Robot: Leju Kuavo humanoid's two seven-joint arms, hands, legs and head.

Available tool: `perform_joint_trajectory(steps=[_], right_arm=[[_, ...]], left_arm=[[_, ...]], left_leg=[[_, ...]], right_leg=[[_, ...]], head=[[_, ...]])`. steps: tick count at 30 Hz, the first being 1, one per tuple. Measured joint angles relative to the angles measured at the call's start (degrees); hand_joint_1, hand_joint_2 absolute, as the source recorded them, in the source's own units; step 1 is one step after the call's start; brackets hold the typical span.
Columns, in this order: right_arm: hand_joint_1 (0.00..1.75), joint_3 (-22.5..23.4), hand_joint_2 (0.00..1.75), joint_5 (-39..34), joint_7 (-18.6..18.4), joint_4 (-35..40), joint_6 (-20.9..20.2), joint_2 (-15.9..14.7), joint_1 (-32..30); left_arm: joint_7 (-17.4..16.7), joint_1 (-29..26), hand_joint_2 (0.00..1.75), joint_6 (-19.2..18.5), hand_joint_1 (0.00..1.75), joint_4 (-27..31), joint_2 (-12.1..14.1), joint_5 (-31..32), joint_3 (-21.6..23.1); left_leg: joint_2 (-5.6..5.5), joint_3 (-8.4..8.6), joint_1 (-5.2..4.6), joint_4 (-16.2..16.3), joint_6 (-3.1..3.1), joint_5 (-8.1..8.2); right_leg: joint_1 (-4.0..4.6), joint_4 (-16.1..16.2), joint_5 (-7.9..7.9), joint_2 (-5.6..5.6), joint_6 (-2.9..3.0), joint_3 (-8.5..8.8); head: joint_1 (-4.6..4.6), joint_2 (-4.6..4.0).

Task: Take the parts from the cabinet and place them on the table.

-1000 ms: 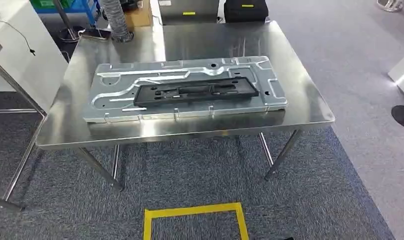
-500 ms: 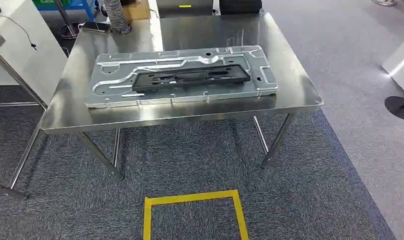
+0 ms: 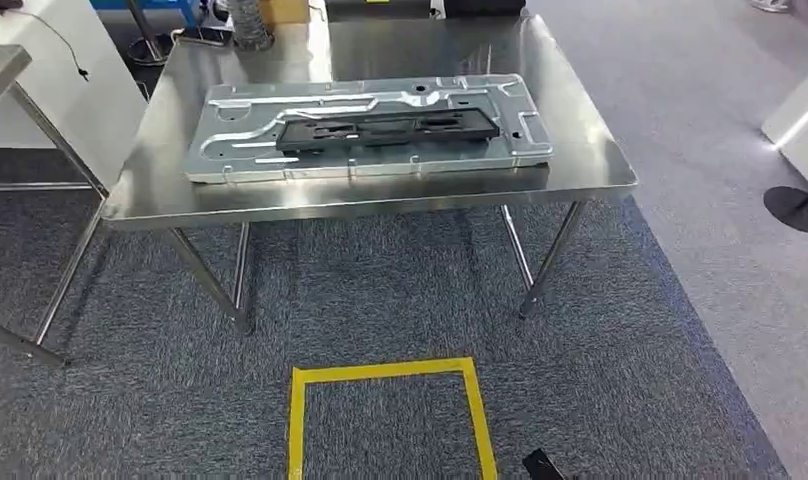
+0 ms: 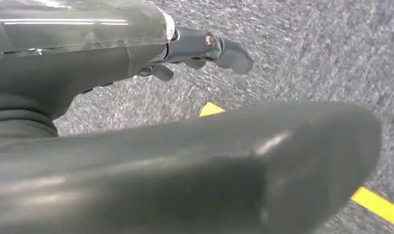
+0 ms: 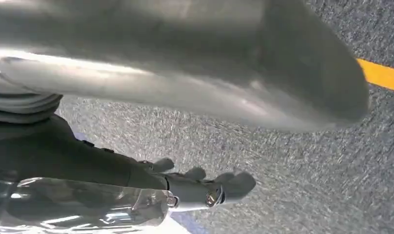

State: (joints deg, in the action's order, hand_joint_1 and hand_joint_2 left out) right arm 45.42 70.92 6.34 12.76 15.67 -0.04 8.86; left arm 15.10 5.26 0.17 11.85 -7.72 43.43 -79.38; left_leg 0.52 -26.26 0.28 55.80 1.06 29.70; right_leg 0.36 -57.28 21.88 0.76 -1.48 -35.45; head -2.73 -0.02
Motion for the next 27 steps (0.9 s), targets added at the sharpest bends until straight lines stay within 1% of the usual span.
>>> perform_joint_trajectory(steps=[1, 2, 3, 4, 5, 6, 7, 8, 9, 10, 11, 12, 13, 14, 15, 16, 17, 18, 19, 20, 21, 22, 23, 24, 25, 26, 27], right_arm=[[0.00, 0.00, 0.00, -0.22, 0.00, 0.00, 0.09, -0.22, -0.22], [0.00, 0.00, 0.00, -0.28, 0.00, -0.02, 0.29, -0.33, -0.60], [0.00, 0.00, 0.00, -0.33, -0.04, -0.02, 0.61, -0.39, -0.92], [0.00, 0.00, 0.00, -0.33, -0.11, -0.02, 0.92, -0.52, -1.15], [0.00, 0.00, 0.00, -0.33, -0.11, -0.02, 1.01, -0.52, -1.32], [0.00, 0.00, 0.00, -0.30, -0.11, -0.02, 0.98, -0.55, -1.41], [0.00, 0.00, 0.00, -0.22, -0.15, -0.02, 0.90, -0.55, -1.42], [0.00, 0.00, 0.00, -0.02, -0.15, -0.02, 0.83, -0.59, -1.38], [0.00, -0.02, 0.00, 0.00, -0.17, 0.00, 0.81, -0.63, -1.26], [0.00, -0.04, 0.00, 0.00, -0.22, 0.00, 0.72, -0.70, -1.08], [0.00, -0.07, 0.00, 0.00, -0.33, 0.04, 0.70, -0.87, -0.79], [0.00, -0.09, 0.00, 0.02, -0.33, 0.04, 0.70, -0.87, -0.63], [0.00, -0.11, 0.00, 0.02, -0.35, 0.04, 0.70, -0.90, -0.63], [0.00, -0.13, 0.00, 0.02, -0.35, 0.06, 0.63, -0.90, -0.60], [0.00, -0.18, 0.00, 0.07, -0.37, 0.04, 0.51, -0.94, -0.70], [0.00, -0.26, 0.00, 0.20, -0.37, 0.04, 0.24, -0.92, -0.68], [0.00, -0.48, 0.00, 0.26, -0.35, 0.04, -0.15, -0.92, -0.60], [0.00, -0.57, 0.00, 0.13, -0.17, 0.02, -0.24, -0.92, -0.60], [0.00, -0.57, 0.00, -0.45, 0.32, 0.02, -0.15, -0.92, -0.72], [0.00, -0.52, 0.00, -1.47, 1.25, 0.02, 0.00, -0.92, -1.10], [0.00, -0.31, 0.00, -2.59, 2.29, 0.02, 0.06, -0.92, -1.65], [0.00, 0.11, 0.00, -3.65, 2.95, 0.02, 0.13, -1.03, -2.34], [0.00, 0.74, 0.00, -4.69, 3.15, 0.00, 0.11, -1.07, -3.15], [0.00, 1.37, 0.00, -5.55, 2.99, 0.00, 0.13, -1.09, -3.94], [0.00, 1.99, 0.00, -6.25, 2.34, -0.02, 0.28, -1.09, -4.62], [0.00, 2.65, 0.00, -6.84, 1.51, -0.02, 0.68, -1.07, -5.24], [0.00, 3.32, 0.00, -7.21, 0.70, -0.06, 1.22, -0.88, -5.58]], left_arm=[[0.15, 0.12, 0.00, -0.48, 0.00, -0.02, -0.20, 0.15, 0.00], [0.44, 0.24, 0.00, -0.96, 0.00, -0.02, -0.17, 0.28, 0.00], [0.99, 0.28, 0.00, -1.62, 0.00, -0.02, -0.17, 0.28, 0.00], [1.33, 0.22, 0.00, -2.07, 0.00, -0.02, -0.20, 0.26, -0.02], [1.55, 0.18, 0.00, -2.32, 0.00, -0.02, -0.22, 0.09, -0.02], [1.79, 0.18, 0.00, -2.36, 0.00, -0.02, -0.31, -0.11, -0.02], [1.88, 0.20, 0.00, -2.38, 0.00, -0.02, -0.35, -0.29, -0.02], [1.88, 0.20, 0.00, -2.34, 0.00, -0.02, -0.46, -0.52, -0.09], [1.88, 0.21, 0.00, -2.27, 0.00, -0.02, -0.50, -0.59, -0.18], [1.88, 0.23, 0.00, -2.25, 0.00, -0.02, -0.52, -0.61, -0.24], [1.88, 0.25, 0.00, -2.25, 0.00, -0.02, -0.63, -0.63, -0.26], [1.90, 0.32, 0.00, -2.25, 0.00, -0.02, -0.63, -0.70, -0.26], [1.90, 0.33, 0.00, -2.23, 0.00, -0.02, -0.66, -0.74, -0.28], [1.88, 0.32, 0.00, -2.12, 0.00, -0.02, -0.66, -0.74, -0.31], [1.77, 0.21, 0.00, -1.84, 0.00, -0.02, -0.68, -0.76, -0.33], [1.66, 0.17, 0.00, -1.37, 0.00, -0.02, -0.66, -0.77, -0.41], [1.40, 0.09, 0.00, -0.91, 0.00, -0.02, -0.66, -0.79, -0.48], [1.29, 0.08, 0.00, -0.65, 0.00, -0.02, -0.66, -0.72, -0.57], [1.18, 0.10, 0.00, -0.63, 0.00, -0.02, -0.68, -0.39, -0.61], [1.20, 0.08, 0.00, -0.48, 0.00, -0.02, -0.70, 0.40, -0.59], [1.27, 0.05, 0.00, -0.31, 0.00, -0.02, -0.72, 1.33, -0.42], [1.64, -0.05, 0.00, -0.22, 0.00, -0.02, -0.83, 2.23, -0.09], [2.33, -0.19, 0.00, -0.37, 0.00, -0.02, -0.98, 3.38, 0.39], [2.95, -0.30, 0.00, -0.85, 0.00, -0.02, -1.03, 4.45, 0.91], [3.41, -0.35, 0.00, -1.48, 0.00, -0.02, -1.01, 5.39, 1.55], [3.74, -0.30, 0.00, -2.25, 0.00, -0.02, -1.00, 6.14, 2.23], [3.87, -0.31, 0.00, -3.03, 0.00, -0.02, -0.94, 6.66, 2.93]], left_leg=[[0.32, -0.44, 0.16, -0.08, 0.42, -0.61], [0.33, -1.20, 0.17, -0.06, 1.01, -1.16], [0.33, -1.99, 0.11, -0.04, 1.32, -1.75], [0.33, -2.73, 0.02, -0.01, 1.36, -2.35], [0.34, -3.66, -0.02, 0.11, 1.31, -3.00], [0.35, -4.39, -0.02, 0.30, 1.20, -3.54], [0.36, -5.29, -0.02, 0.57, 1.08, -3.99], [0.38, -6.14, -0.01, 0.89, 0.98, -4.33], [0.38, -7.00, -0.02, 1.29, 0.81, -4.70], [0.38, -7.55, -0.02, 1.63, 0.65, -5.04], [0.35, -8.02, -0.24, 1.84, 0.33, -5.33], [0.42, -8.21, -0.25, 1.88, 0.01, -5.80], [0.44, -8.23, -0.18, 1.70, -0.36, -6.33], [0.44, -8.42, -0.01, 1.56, -0.69, -6.82], [0.41, -8.54, -0.09, 1.51, -1.06, -7.22], [0.24, -8.83, 0.02, 2.05, -1.46, -6.27], [0.02, -9.64, 0.05, 3.80, -1.77, -3.59], [-0.02, -10.79, 0.09, 7.35, -1.88, -0.28], [-0.02, -12.13, 0.16, 11.78, -2.04, 2.74], [-0.02, -13.25, 0.22, 16.24, -2.23, 5.02], [-0.02, -13.64, 0.27, 19.28, -2.33, 5.61], [-0.02, -12.81, 0.32, 19.66, -2.37, 4.55], [-0.01, -10.81, 0.36, 17.56, -2.34, 2.43], [-0.02, -7.96, 0.38, 13.69, -2.26, 0.44], [-0.05, -4.54, 0.42, 8.72, -2.12, -0.76], [-0.30, -1.72, 0.40, 3.86, -1.87, 0.38], [-0.48, -0.45, 0.10, 1.41, -1.52, 0.92]], right_leg=[[-0.44, -0.74, 1.51, -0.43, -0.25, -0.48], [-0.49, -2.96, 4.72, -0.50, -0.48, -1.29], [-0.68, -7.00, 8.53, -0.54, -0.75, -2.47], [-0.76, -11.60, 11.65, -0.55, -0.97, -3.63], [-0.82, -15.78, 13.40, -0.54, -1.17, -4.50], [-0.87, -17.74, 13.12, -0.55, -1.27, -4.44], [-0.96, -17.28, 11.48, -0.54, -1.30, -3.28], [-1.07, -14.80, 9.34, -0.54, -1.29, -1.08], [-1.11, -9.93, 7.29, -0.53, -1.10, 2.50], [-1.08, -4.30, 6.69, -0.55, -0.75, 6.43], [-0.72, 0.63, 8.43, -0.56, -0.30, 9.37], [-0.65, 2.69, 8.95, -0.53, -0.13, 10.13], [-0.48, 2.37, 8.47, -0.54, 0.08, 9.70], [-0.34, 2.21, 8.34, -0.53, 0.33, 9.40], [-0.39, 2.48, 7.79, -0.50, 0.80, 9.11], [-0.95, 2.85, 7.01, -0.17, 1.32, 8.86], [-0.89, 2.84, 6.51, -0.21, 1.79, 8.26], [-0.87, 2.73, 6.11, -0.16, 2.09, 7.64], [-0.80, 2.54, 5.70, -0.16, 2.17, 6.97], [-0.71, 2.28, 5.27, -0.14, 2.15, 6.18], [-0.66, 1.90, 4.95, -0.09, 2.06, 5.32], [-0.66, 1.49, 4.64, 0.00, 1.97, 4.47], [-0.68, 1.10, 4.40, 0.06, 1.80, 3.66], [-0.72, 0.70, 4.19, 0.07, 1.62, 2.94], [-0.76, 0.20, 4.03, 0.07, 1.44, 2.33], [-0.67, -0.29, 3.88, 0.12, 1.20, 1.64], [-0.51, -0.68, 3.58, 0.10, 0.79, 1.19]], head=[[0.00, 0.02], [0.02, 0.02], [0.02, 0.02], [0.00, 0.02], [0.00, 0.02], [0.00, 0.00], [0.00, 0.02], [0.00, 0.00], [0.00, 0.00], [0.00, 0.02], [0.02, 0.02], [0.00, 0.00], [0.02, 0.02], [0.00, 0.02], [0.00, 0.02], [0.00, 0.00], [0.00, 0.00], [0.00, 0.00], [0.00, 0.00], [0.00, 0.02], [0.00, 0.02], [0.00, 0.00], [0.00, 0.02], [0.00, 0.02], [0.00, 0.02], [0.00, 0.02], [0.00, 0.02]])
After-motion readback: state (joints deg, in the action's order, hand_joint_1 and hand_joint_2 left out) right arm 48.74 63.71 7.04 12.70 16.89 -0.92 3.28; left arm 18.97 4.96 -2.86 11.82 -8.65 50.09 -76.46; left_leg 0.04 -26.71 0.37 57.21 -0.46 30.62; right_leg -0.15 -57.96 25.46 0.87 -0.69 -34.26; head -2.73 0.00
